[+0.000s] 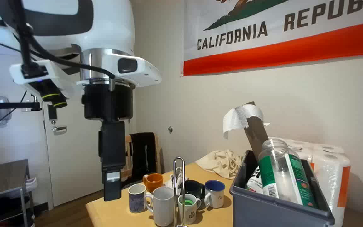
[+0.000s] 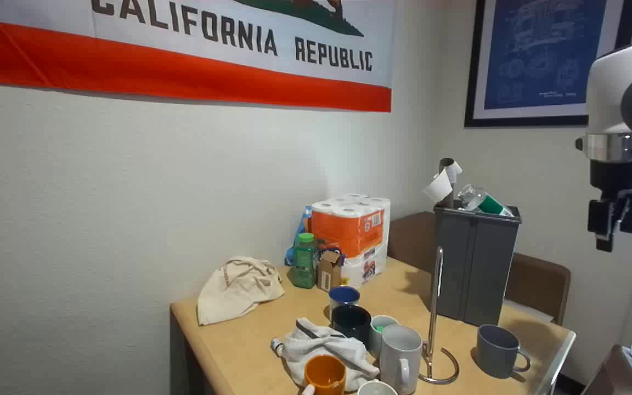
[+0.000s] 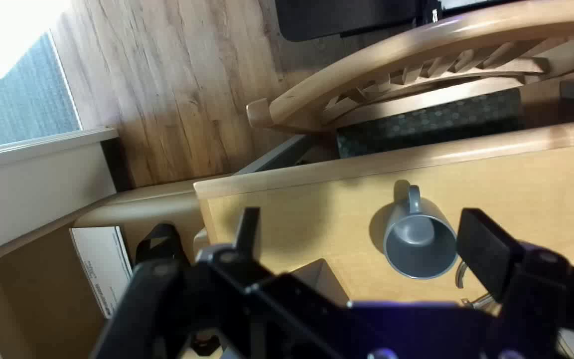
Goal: Move the silver stand backwards
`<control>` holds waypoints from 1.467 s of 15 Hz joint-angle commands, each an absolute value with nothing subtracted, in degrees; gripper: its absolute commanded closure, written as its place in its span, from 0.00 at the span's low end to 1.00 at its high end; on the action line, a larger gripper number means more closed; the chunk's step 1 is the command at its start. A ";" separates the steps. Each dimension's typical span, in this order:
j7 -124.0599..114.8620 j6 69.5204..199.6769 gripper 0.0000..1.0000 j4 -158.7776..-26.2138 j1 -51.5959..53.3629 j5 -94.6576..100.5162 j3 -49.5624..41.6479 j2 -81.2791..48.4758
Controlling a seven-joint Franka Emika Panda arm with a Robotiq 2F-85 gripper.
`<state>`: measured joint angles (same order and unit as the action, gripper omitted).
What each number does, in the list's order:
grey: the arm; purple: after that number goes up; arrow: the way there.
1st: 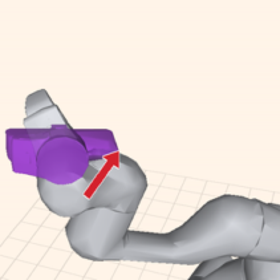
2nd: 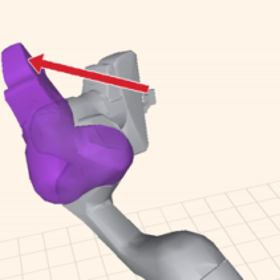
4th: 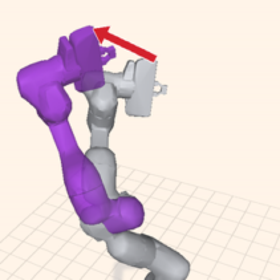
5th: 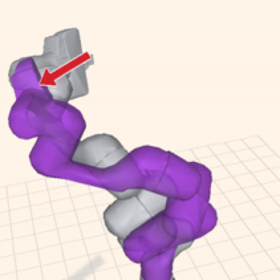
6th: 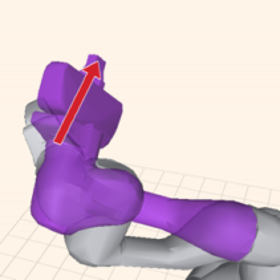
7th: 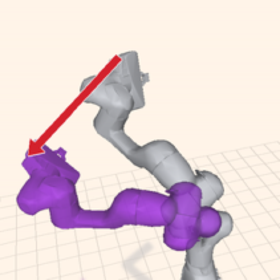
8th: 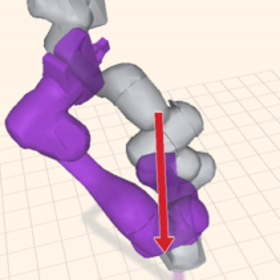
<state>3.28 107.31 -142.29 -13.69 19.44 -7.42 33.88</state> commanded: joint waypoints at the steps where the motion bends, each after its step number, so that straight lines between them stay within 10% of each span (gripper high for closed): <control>1: 2.97 107.06 0.00 -142.16 -12.93 19.76 -8.03 33.92; 22: -22.78 158.54 0.00 -132.70 -7.79 -2.69 -6.63 -4.86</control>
<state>-17.75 156.82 -137.74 -8.44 -3.76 -6.69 0.00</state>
